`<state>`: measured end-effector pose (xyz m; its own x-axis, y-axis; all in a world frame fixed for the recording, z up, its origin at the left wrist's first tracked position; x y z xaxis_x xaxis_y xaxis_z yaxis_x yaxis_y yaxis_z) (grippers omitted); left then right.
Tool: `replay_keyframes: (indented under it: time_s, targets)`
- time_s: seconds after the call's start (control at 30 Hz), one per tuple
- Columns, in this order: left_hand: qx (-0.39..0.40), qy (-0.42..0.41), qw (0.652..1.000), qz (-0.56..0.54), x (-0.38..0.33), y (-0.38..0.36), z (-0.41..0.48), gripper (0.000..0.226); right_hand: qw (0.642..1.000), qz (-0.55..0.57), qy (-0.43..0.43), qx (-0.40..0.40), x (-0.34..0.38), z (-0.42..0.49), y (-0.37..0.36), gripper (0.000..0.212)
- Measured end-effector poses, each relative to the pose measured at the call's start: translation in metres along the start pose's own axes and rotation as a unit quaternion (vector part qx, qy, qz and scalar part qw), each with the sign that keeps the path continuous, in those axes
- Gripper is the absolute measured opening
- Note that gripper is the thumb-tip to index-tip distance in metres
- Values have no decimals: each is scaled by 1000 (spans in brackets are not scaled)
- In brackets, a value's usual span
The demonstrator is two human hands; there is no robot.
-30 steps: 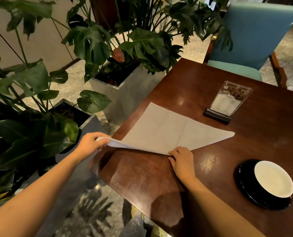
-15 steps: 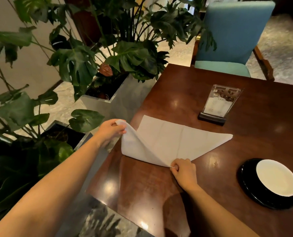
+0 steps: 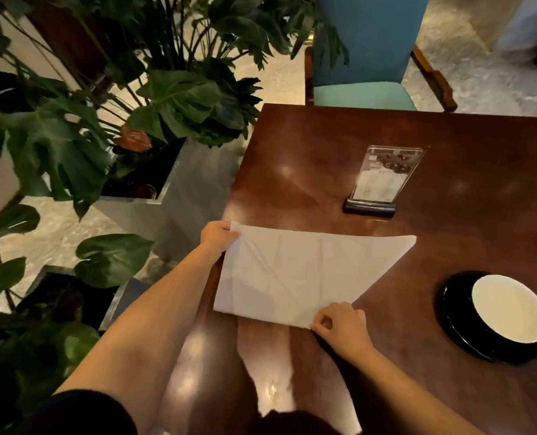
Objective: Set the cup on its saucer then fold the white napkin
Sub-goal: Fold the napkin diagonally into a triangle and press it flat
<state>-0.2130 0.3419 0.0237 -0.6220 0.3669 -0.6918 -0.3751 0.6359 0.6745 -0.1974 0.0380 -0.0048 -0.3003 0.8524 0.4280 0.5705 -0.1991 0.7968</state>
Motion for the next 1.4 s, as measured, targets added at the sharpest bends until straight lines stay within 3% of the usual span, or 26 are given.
replay_keyframes:
  time_s: [0.27, 0.37, 0.47, 0.57, 0.67, 0.73, 0.8, 0.87, 0.97, 1.07, 1.2, 1.4]
  targets:
    - [43, 15, 999, -16, 11, -23, 26, 22, 999, 38, 14, 18, -2, -6, 5, 26]
    - [37, 3, 999, 20, 8, -26, 25, 23, 999, 47, 4, 13, -3, -5, 5, 20]
    - [32, -16, 998, 58, 6, -28, 23, 10, 999, 47, 3, 12, -1, -4, 6, 20]
    - [9, -36, 998, 42, 9, -28, 18, 23, 998, 56, -6, 24, -1, -5, 5, 24]
    - [-79, -112, 989, 47, 9, -33, -6, 30, 996, 63, -39, 45, 0, -3, 2, 15]
    - [-90, -206, 970, 96, 14, -46, -33, 32, 997, 49, -53, -6, 6, -1, 3, 13]
    - [-59, -296, 938, 171, 24, -65, -65, 38, 990, 35, 17, -132, 21, 1, 2, 19]
    - [-16, -334, 906, 260, 40, -84, -87, 45, 981, 29, 106, -158, 41, 6, -7, 31]
    - [17, -284, 905, 316, 62, -95, -97, 54, 974, -93, 191, -81, 51, 15, -40, 48]
    - [22, -262, 912, 316, 66, -95, -97, 57, 964, -164, 206, -32, 36, 16, -61, 57]
    - [22, -268, 906, 327, 66, -91, -94, 57, 956, -194, 218, -24, 18, 9, -55, 56]
    - [13, -200, 910, 364, 70, -68, -66, 65, 950, -208, 228, -36, -23, -11, -45, 52]
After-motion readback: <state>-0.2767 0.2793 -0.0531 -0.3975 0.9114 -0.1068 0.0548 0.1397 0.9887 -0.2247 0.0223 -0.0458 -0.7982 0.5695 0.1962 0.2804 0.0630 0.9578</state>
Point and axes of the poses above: each hand's wrist, its own z-axis towards the middle knuckle, its own y-axis out of the back of the hand, x = y × z, the point moved 1 cm from there along z, towards the middle knuckle, and after that the axes turned 9 degrees about -y, right-handed, at the moved point
